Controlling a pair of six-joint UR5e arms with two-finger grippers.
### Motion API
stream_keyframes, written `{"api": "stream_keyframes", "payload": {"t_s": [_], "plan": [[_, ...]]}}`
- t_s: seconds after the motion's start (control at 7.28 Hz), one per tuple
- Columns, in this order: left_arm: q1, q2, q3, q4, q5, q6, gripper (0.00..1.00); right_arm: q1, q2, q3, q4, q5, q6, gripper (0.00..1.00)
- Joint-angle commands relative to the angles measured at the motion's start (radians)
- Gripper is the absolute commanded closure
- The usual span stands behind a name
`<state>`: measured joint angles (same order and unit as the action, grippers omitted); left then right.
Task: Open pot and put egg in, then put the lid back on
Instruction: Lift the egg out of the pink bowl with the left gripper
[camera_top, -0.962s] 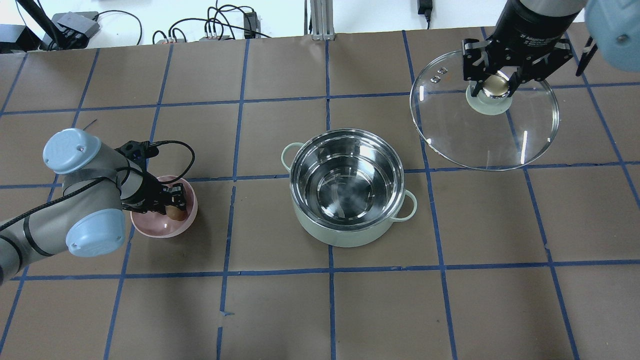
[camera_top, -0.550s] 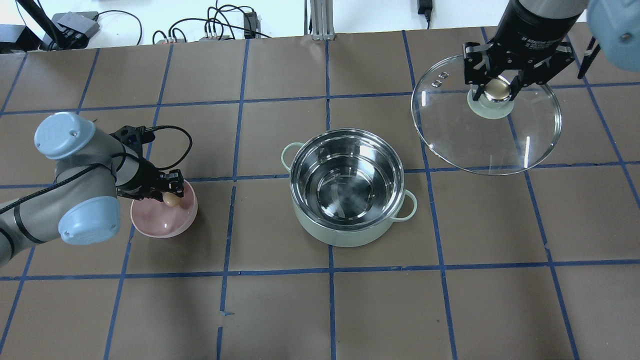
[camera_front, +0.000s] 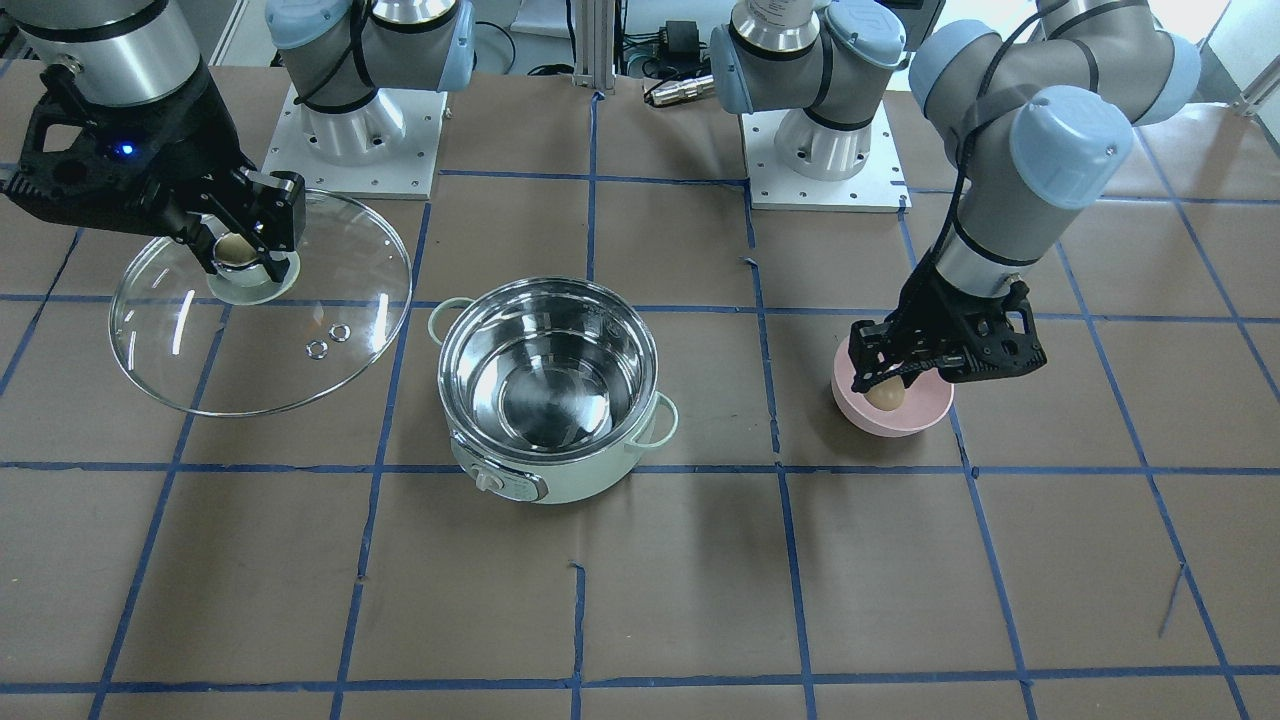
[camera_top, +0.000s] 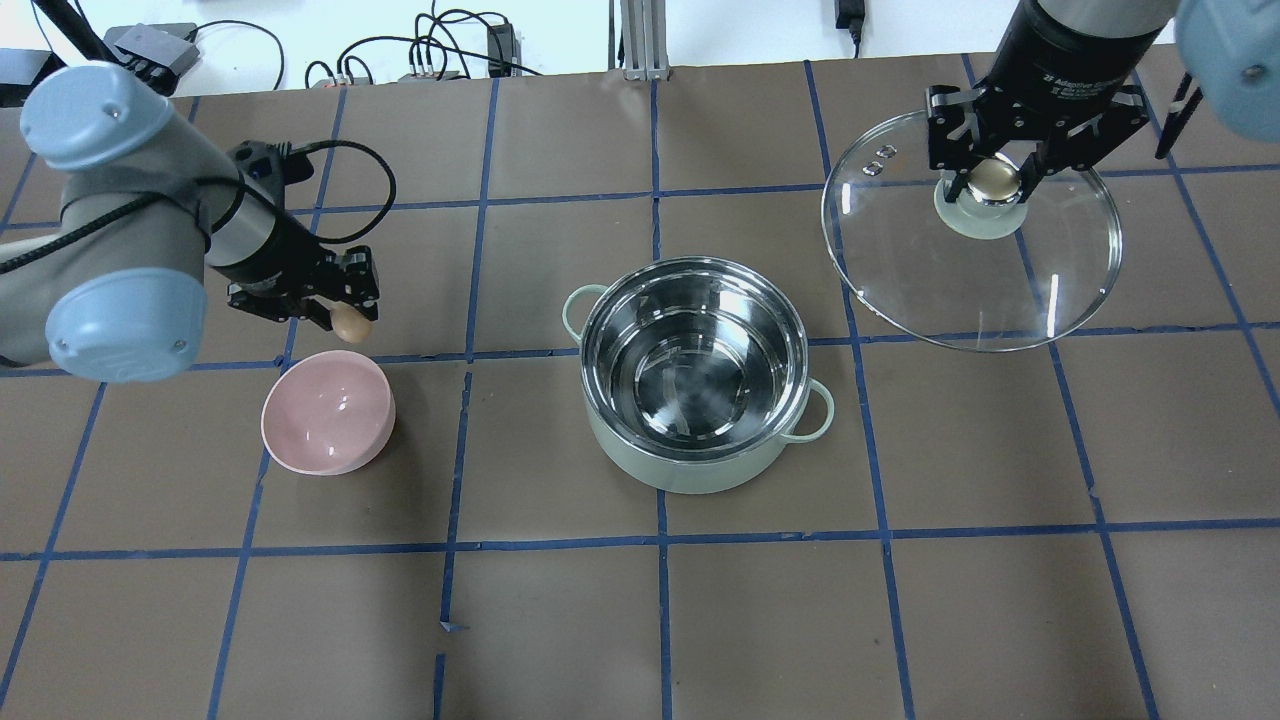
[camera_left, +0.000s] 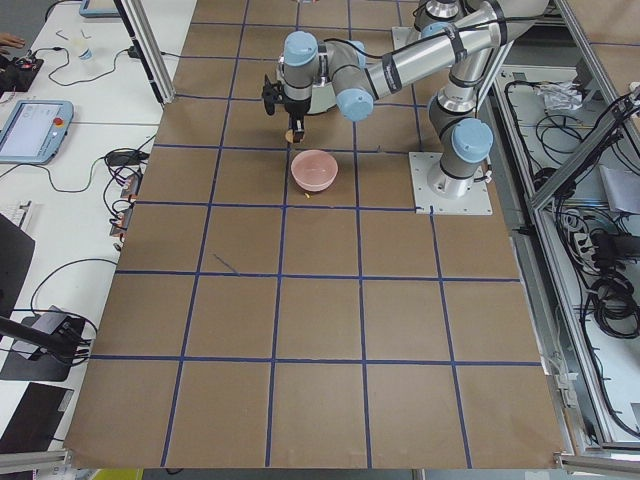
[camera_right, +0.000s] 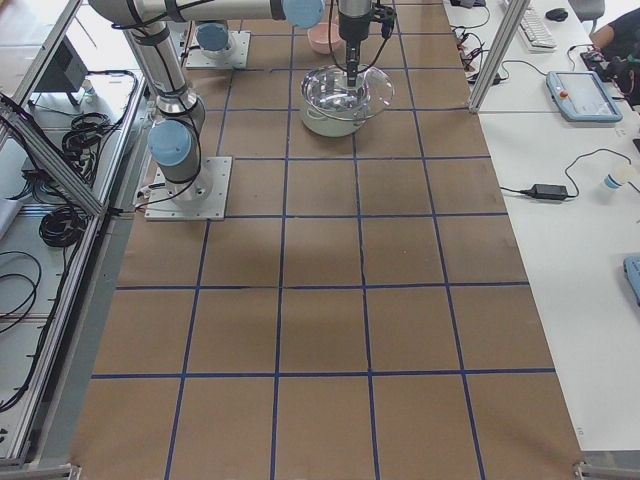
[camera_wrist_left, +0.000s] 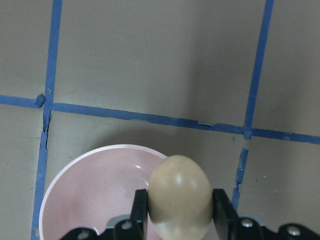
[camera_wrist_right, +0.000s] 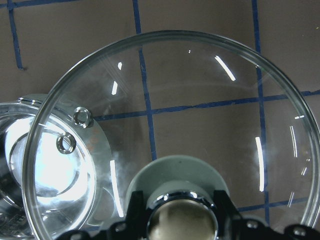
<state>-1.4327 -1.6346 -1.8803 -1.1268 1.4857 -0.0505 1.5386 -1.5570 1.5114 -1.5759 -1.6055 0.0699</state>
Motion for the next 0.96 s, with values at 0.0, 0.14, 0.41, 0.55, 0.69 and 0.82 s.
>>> {"api": "stream_keyframes", "payload": {"t_s": [0.0, 0.14, 0.41, 0.55, 0.69, 0.82], "plan": [[-0.185, -0.014, 0.090, -0.042, -0.011, -0.190, 0.75, 0.000, 0.000, -0.002, -0.003, 0.001, 0.001, 0.56], [-0.254, -0.022, 0.117, -0.033, -0.015, -0.212, 0.75, 0.000, 0.000, 0.000, -0.006, -0.002, -0.001, 0.56], [-0.407, -0.104, 0.205, 0.039, -0.050, -0.241, 0.75, 0.000, -0.005, 0.000, 0.002, 0.001, -0.001, 0.56], [-0.472, -0.147, 0.225, 0.098, -0.038, -0.261, 0.75, 0.000, -0.005, 0.000, 0.002, -0.002, -0.001, 0.56], [-0.497, -0.163, 0.207, 0.113, -0.022, -0.267, 0.75, 0.000, -0.005, 0.000, 0.004, -0.002, 0.001, 0.56], [-0.500, -0.171, 0.193, 0.130, -0.019, -0.262, 0.75, 0.000, -0.005, 0.000, 0.005, -0.004, 0.001, 0.55]]}}
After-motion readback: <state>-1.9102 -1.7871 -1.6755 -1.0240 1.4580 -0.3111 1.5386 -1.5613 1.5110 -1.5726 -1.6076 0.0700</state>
